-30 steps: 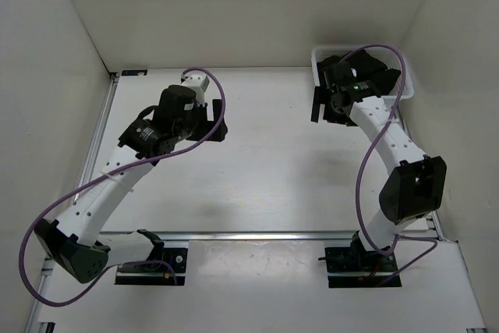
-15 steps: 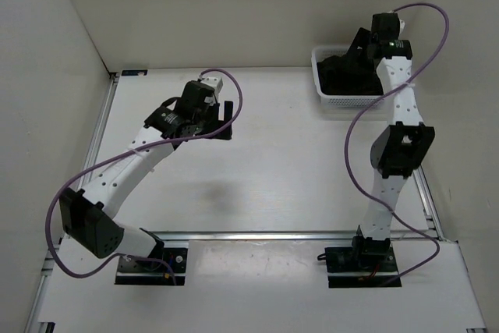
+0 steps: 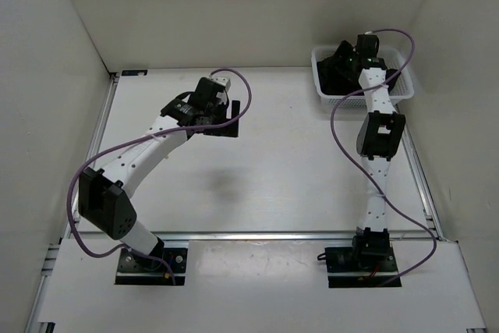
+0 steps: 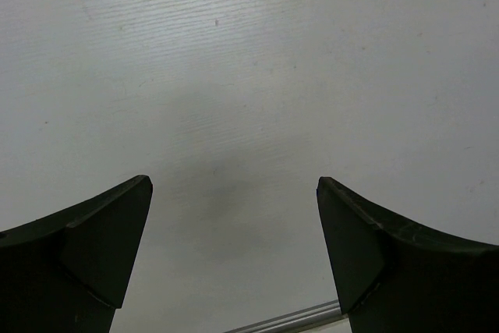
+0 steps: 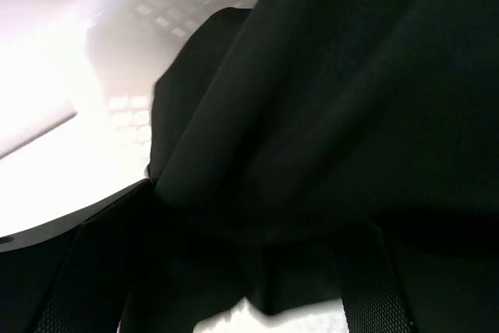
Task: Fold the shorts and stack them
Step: Grab the shorts from the pile
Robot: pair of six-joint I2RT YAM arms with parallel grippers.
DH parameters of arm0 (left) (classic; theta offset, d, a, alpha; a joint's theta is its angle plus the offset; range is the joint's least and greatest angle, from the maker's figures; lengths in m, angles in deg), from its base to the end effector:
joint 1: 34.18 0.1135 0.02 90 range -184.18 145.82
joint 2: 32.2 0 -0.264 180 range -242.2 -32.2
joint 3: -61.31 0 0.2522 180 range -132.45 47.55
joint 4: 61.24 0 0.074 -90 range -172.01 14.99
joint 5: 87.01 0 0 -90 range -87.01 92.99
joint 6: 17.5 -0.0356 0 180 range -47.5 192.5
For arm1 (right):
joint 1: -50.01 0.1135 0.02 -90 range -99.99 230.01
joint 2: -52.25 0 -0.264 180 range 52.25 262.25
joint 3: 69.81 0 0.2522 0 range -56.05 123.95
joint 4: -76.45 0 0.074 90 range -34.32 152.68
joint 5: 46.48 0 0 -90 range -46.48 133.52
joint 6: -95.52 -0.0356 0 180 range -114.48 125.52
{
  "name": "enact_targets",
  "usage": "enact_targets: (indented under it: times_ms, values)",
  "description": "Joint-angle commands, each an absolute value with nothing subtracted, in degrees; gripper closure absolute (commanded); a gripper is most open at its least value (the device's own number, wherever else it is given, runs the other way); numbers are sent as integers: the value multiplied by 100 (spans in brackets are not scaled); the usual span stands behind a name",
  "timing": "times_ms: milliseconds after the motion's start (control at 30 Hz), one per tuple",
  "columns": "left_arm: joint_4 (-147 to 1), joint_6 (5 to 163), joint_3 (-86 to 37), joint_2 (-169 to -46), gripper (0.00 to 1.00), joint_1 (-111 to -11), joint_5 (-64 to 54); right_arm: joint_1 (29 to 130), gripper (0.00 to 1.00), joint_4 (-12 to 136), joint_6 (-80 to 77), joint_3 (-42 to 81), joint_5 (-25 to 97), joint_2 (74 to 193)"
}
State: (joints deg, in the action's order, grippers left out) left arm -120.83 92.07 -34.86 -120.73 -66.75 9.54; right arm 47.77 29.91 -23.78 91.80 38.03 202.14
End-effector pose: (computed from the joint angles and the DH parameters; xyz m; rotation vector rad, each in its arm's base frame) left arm 0.2808 -0.1745 0.3248 0.2326 2.4751 -0.2489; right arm 0.5848 -0.0195 0.2347 0.5446 2.1311 0.3713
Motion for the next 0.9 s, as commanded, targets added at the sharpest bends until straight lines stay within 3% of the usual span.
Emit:
enact_targets:
  times_ms: [0,200,333,367,400,433,467,567,667,867]
  values:
    - [-12018,9228,-3692,-12115,1,-6643,923,4729,9,4000,-2778,9521,3631,20456]
    - [-12018,9228,-3692,-12368,1,-6643,870,4668,7,4378,-3182,9390,4448,20580]
    - [-12070,9105,-3893,-12624,1,-6643,747,4527,21,4537,-3500,9328,4800,20632]
    - [-12071,9104,-3894,-12677,1,-6643,669,4527,28,4537,-3569,9328,4888,20633]
    - [-12071,9104,-3963,-12677,1,-6643,668,4527,51,4589,-3631,9328,4984,20633]
    - [-12071,9104,-3964,-12764,1,-6643,599,4527,61,4590,-3684,9267,4985,20572]
    - [-12071,9104,-4042,-12852,1,-6643,546,4527,79,4712,-3684,9197,4881,20432]
    - [-12071,9052,-4166,-13002,1,-6643,422,4527,100,4818,-3562,9047,4818,19914]
    - [-12071,9052,-4227,-13073,1,-6643,238,4597,100,4818,-3351,8617,4872,19149]
    - [-12071,9324,-4166,-12828,1,-6643,290,4702,100,4583,-2622,8378,3747,17690]
